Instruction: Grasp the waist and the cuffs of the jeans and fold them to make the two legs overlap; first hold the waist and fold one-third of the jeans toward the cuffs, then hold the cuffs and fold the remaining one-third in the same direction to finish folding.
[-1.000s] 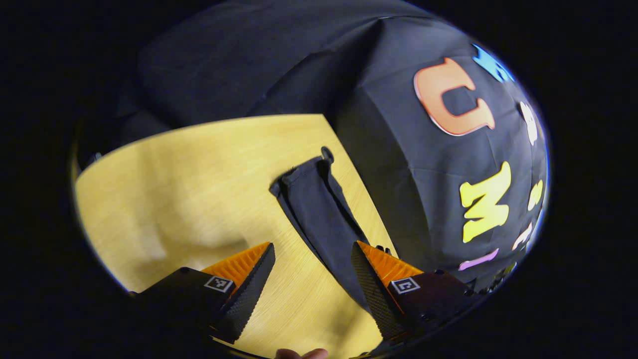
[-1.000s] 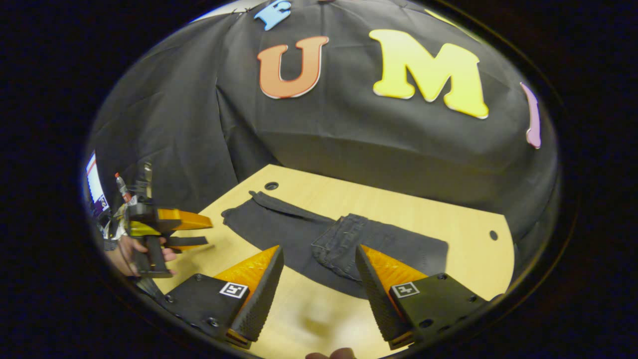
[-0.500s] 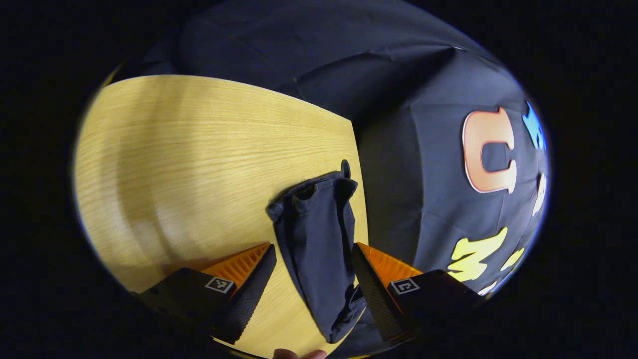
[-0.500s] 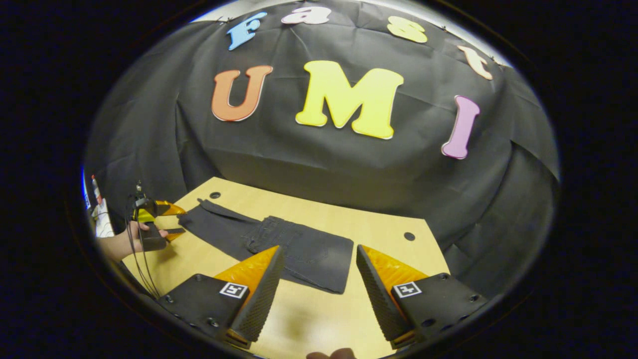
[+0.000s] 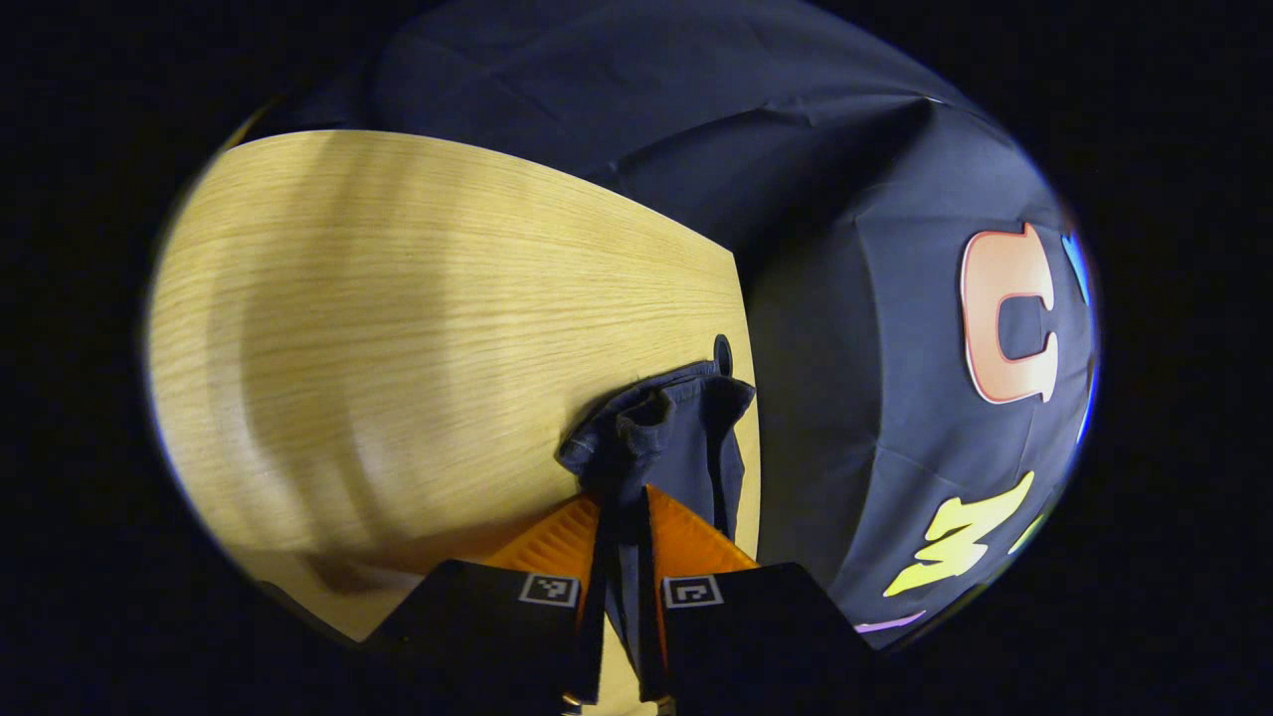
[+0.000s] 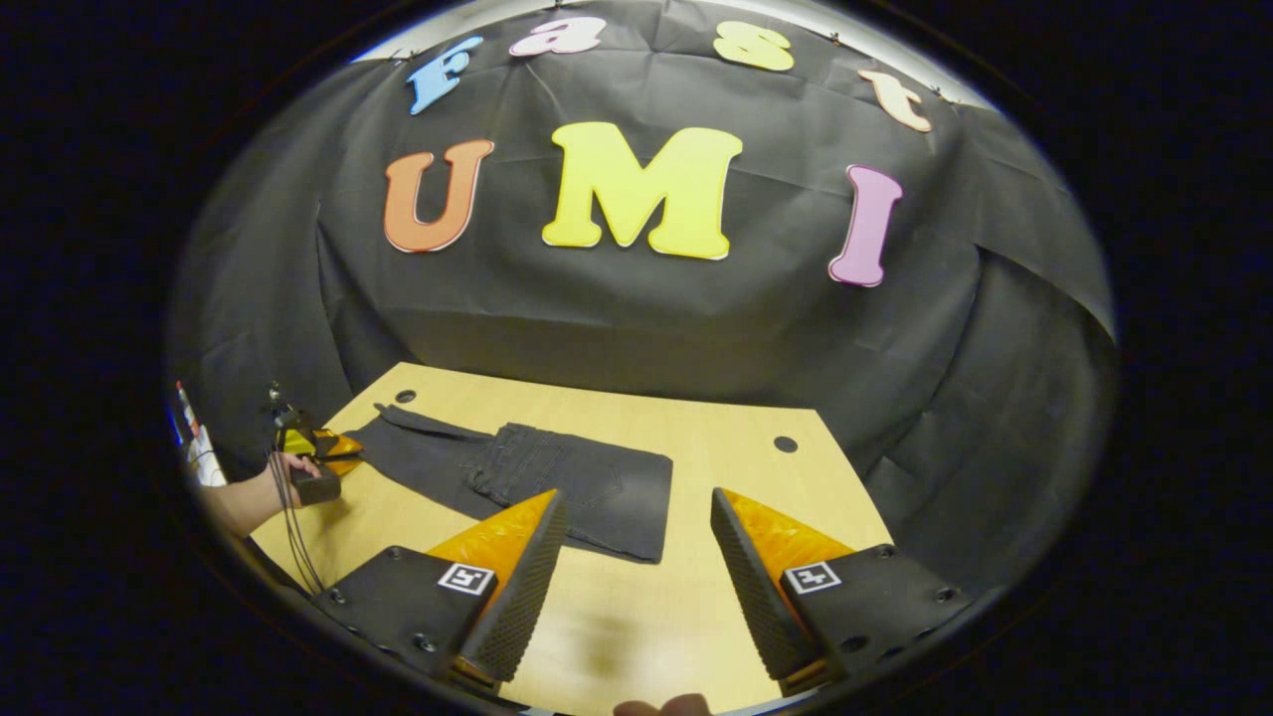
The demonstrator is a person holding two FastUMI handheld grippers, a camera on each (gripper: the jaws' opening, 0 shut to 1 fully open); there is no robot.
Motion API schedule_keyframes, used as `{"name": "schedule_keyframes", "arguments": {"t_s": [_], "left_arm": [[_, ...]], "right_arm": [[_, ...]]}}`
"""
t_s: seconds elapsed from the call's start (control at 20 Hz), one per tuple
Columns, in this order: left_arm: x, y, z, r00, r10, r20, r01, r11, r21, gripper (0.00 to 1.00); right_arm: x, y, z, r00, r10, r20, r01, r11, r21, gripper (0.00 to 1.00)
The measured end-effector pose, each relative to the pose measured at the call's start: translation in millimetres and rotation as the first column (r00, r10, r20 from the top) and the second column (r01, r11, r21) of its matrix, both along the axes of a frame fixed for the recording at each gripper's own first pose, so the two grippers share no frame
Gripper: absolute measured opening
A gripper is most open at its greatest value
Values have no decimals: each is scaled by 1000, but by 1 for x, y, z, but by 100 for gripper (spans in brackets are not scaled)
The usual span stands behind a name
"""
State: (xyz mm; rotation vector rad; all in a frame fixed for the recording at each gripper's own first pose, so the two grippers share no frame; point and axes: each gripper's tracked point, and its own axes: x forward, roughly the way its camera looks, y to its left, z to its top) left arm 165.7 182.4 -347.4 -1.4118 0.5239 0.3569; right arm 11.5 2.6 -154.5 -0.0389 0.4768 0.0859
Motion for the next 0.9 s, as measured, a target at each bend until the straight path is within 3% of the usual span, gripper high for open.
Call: {"name": "schedule_keyframes", "arguments": {"t_s": [0.1, 0.2, 0.25, 0.3, 0.4, 0.55, 0.7, 0.9], "left_arm": [[6, -2, 24, 998, -27, 56, 25, 999, 42, 11], [15, -12, 60, 987, -100, 128, 81, 986, 148, 8], [17, -18, 76, 978, -151, 143, 118, 968, 220, 7], [23, -27, 95, 966, -201, 161, 149, 946, 286, 7], [32, -47, 138, 936, -288, 205, 191, 900, 393, 7], [43, -98, 198, 873, -423, 243, 238, 804, 546, 6], [53, -171, 241, 796, -546, 261, 279, 714, 642, 7], [60, -282, 246, 677, -709, 197, 354, 549, 757, 6]], "right_arm": [[-4, -10, 1, 1000, -14, 4, 14, 1000, -2, 89], [-7, -25, 5, 999, -49, 22, 49, 999, -8, 90], [-7, -32, 7, 997, -65, 35, 66, 998, -9, 88], [-7, -38, 10, 996, -79, 47, 79, 997, -4, 97], [-11, -47, 15, 993, -103, 62, 102, 995, 16, 99], [-17, -67, 20, 988, -130, 80, 128, 991, 32, 99], [-27, -90, 21, 981, -173, 91, 169, 984, 54, 99], [-52, -131, 13, 961, -264, 81, 258, 963, 72, 99]]}}
